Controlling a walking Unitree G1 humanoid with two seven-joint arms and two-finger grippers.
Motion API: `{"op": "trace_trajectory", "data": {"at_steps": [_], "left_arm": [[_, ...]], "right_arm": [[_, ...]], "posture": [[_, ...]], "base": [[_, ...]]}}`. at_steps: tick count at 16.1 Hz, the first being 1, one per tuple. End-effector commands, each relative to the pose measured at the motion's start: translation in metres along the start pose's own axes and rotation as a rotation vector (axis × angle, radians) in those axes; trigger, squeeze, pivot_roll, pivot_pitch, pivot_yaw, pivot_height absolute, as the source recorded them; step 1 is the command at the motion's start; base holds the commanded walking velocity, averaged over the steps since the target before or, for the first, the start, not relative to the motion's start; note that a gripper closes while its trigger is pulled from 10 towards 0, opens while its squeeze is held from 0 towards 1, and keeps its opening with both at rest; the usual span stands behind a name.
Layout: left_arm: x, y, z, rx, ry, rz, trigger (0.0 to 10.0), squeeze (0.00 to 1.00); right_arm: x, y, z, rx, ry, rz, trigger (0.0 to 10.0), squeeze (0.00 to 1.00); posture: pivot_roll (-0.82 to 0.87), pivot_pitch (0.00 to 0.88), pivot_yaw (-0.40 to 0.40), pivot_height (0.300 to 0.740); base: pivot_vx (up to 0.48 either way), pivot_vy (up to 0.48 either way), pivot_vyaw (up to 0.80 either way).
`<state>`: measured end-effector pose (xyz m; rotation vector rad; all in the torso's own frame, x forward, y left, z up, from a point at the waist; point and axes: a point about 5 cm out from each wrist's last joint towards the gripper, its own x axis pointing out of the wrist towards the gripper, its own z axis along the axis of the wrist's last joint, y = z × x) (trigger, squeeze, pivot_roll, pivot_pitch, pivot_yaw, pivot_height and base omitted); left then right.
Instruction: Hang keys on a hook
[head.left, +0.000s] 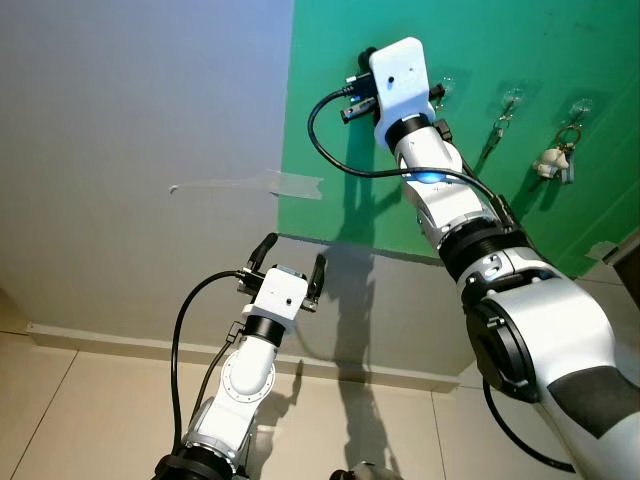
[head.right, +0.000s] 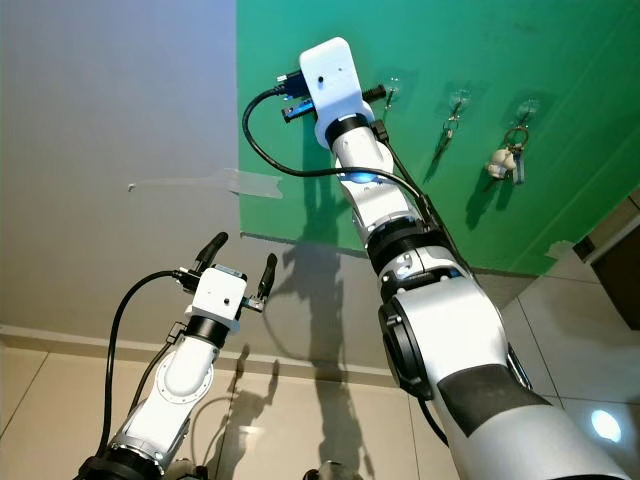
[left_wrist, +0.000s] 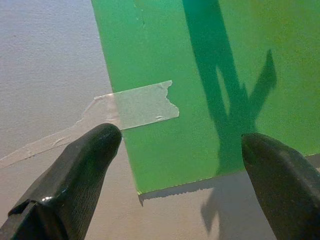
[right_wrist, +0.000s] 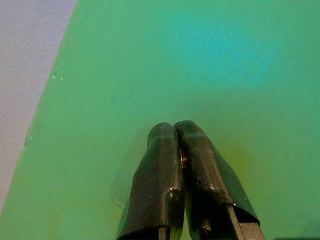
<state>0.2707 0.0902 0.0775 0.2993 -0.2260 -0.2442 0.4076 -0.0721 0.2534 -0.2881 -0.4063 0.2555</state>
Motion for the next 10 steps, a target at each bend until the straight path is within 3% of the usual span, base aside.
{"op": "trace_trajectory", "data": {"at_steps": [1, 6, 10], "left_arm": [[0.001, -0.003, 0.003, 0.010, -0.006, -0.018, 10.0, 0.00], [0.002, -0.002, 0.000, 0.010, 0.021, -0.022, 10.0, 0.00], [0.004, 0.007, -0.003, 0.018, 0.040, -0.009, 10.0, 0.00]], "right_arm": [[-0.007, -0.007, -0.013, 0.027, 0.044, -0.021, 10.0, 0.00], [-0.018, -0.003, -0.005, 0.024, -0.070, 0.014, 10.0, 0.00], [-0.035, -0.016, -0.016, 0.027, -0.046, -0.025, 10.0, 0.00]], "posture": [[-0.04, 0.000, -0.138, 0.723], [-0.06, 0.000, -0.132, 0.723], [-0.05, 0.000, -0.123, 0.723]], "base": [[0.000, 0.000, 0.00], [0.000, 0.000, 0.00], [0.000, 0.000, 0.00]]}}
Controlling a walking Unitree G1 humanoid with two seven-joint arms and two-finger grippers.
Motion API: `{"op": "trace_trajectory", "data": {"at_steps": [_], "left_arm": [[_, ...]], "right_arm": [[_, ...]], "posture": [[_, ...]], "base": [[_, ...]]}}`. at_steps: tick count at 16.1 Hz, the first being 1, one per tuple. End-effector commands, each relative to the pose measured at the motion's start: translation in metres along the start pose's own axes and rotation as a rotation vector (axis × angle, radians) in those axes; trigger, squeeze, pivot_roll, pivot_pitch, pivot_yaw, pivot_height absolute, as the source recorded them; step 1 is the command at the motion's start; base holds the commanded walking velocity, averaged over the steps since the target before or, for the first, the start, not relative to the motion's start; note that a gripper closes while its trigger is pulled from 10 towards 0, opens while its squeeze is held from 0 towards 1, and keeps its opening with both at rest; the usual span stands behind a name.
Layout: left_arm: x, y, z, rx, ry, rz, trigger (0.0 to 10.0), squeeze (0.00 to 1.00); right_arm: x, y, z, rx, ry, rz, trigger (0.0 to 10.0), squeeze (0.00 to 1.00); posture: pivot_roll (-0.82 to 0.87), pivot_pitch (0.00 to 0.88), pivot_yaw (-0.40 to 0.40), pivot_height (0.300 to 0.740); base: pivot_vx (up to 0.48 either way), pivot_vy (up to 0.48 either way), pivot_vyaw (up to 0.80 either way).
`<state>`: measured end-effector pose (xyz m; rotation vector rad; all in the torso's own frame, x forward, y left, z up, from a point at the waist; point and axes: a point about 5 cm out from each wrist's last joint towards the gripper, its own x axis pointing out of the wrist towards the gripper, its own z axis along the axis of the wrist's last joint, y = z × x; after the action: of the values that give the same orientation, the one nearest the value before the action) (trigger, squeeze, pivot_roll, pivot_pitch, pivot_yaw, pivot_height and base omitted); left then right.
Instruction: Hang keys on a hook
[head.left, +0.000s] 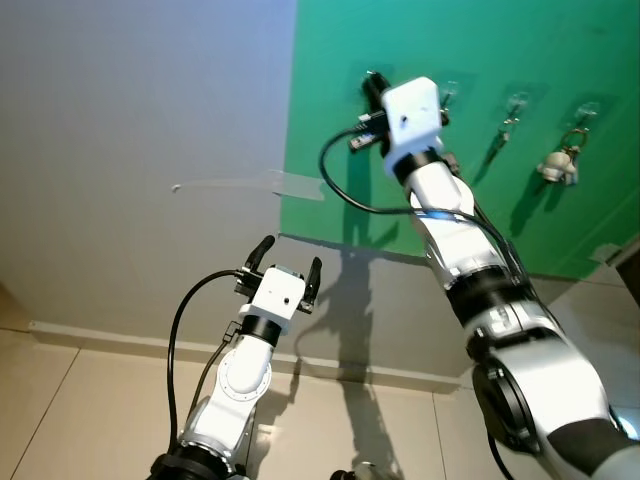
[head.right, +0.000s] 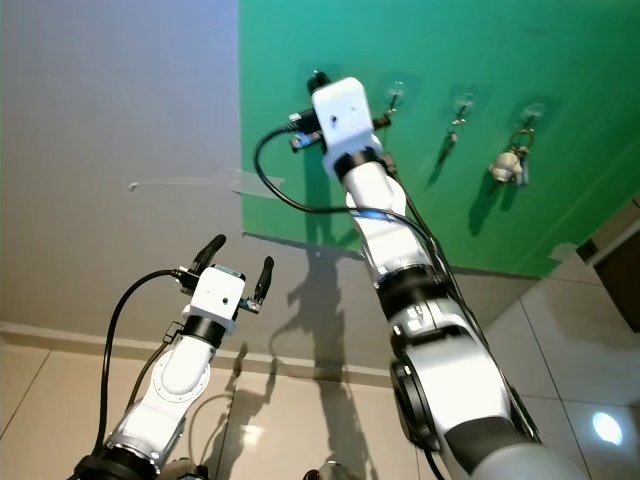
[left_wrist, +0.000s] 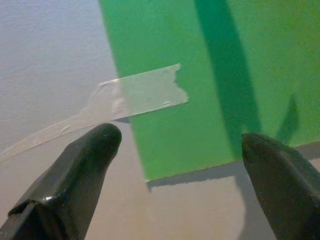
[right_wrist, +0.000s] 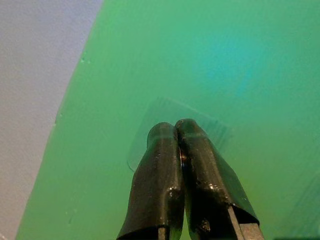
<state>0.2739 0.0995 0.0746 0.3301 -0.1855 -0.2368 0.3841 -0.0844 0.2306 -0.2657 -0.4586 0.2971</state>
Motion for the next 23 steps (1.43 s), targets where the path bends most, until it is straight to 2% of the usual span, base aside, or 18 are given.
{"op": "trace_trajectory", "data": {"at_steps": [1, 4, 7, 14, 15, 16, 22, 23], "left_arm": [[0.004, 0.001, 0.003, -0.009, -0.005, -0.005, 10.0, 0.00], [0.006, 0.008, 0.002, -0.002, -0.004, 0.002, 10.0, 0.00], [0.007, 0.007, 0.002, 0.002, -0.005, -0.008, 10.0, 0.00], [0.004, 0.003, 0.001, -0.001, 0.004, -0.012, 10.0, 0.00], [0.003, 0.003, 0.000, -0.002, 0.007, -0.010, 10.0, 0.00], [0.002, 0.002, 0.000, -0.003, 0.007, -0.011, 10.0, 0.00], [-0.001, 0.001, -0.001, -0.006, 0.010, -0.011, 10.0, 0.00], [-0.002, 0.000, 0.000, -0.007, 0.010, -0.013, 10.0, 0.00]], "right_arm": [[-0.005, -0.020, -0.003, 0.006, 0.019, -0.064, 10.0, 0.00], [-0.016, -0.028, -0.007, 0.009, 0.040, -0.104, 10.0, 0.00], [-0.024, -0.030, -0.010, -0.001, 0.058, -0.124, 10.0, 0.00], [-0.019, -0.026, -0.004, -0.034, 0.058, -0.105, 10.0, 0.00], [-0.015, -0.027, -0.001, -0.032, 0.046, -0.107, 10.0, 0.17], [-0.013, -0.027, 0.001, -0.019, 0.038, -0.109, 10.0, 1.00], [-0.009, -0.022, 0.001, -0.025, 0.048, -0.096, 10.0, 1.00], [-0.009, -0.022, -0.001, -0.036, 0.060, -0.097, 10.0, 0.00]], "posture": [[-0.05, 0.000, -0.121, 0.723], [-0.05, 0.000, -0.106, 0.723], [-0.06, 0.000, -0.095, 0.723], [-0.05, 0.000, -0.103, 0.723], [-0.05, 0.000, -0.107, 0.723], [-0.05, 0.000, -0.108, 0.723], [-0.04, 0.000, -0.113, 0.723], [-0.04, 0.000, -0.113, 0.723]], "base": [[0.000, 0.000, 0.00], [0.000, 0.000, 0.00], [0.000, 0.000, 0.00], [0.000, 0.000, 0.00], [0.000, 0.000, 0.00], [0.000, 0.000, 0.00], [0.000, 0.000, 0.00], [0.000, 0.000, 0.00]]}}
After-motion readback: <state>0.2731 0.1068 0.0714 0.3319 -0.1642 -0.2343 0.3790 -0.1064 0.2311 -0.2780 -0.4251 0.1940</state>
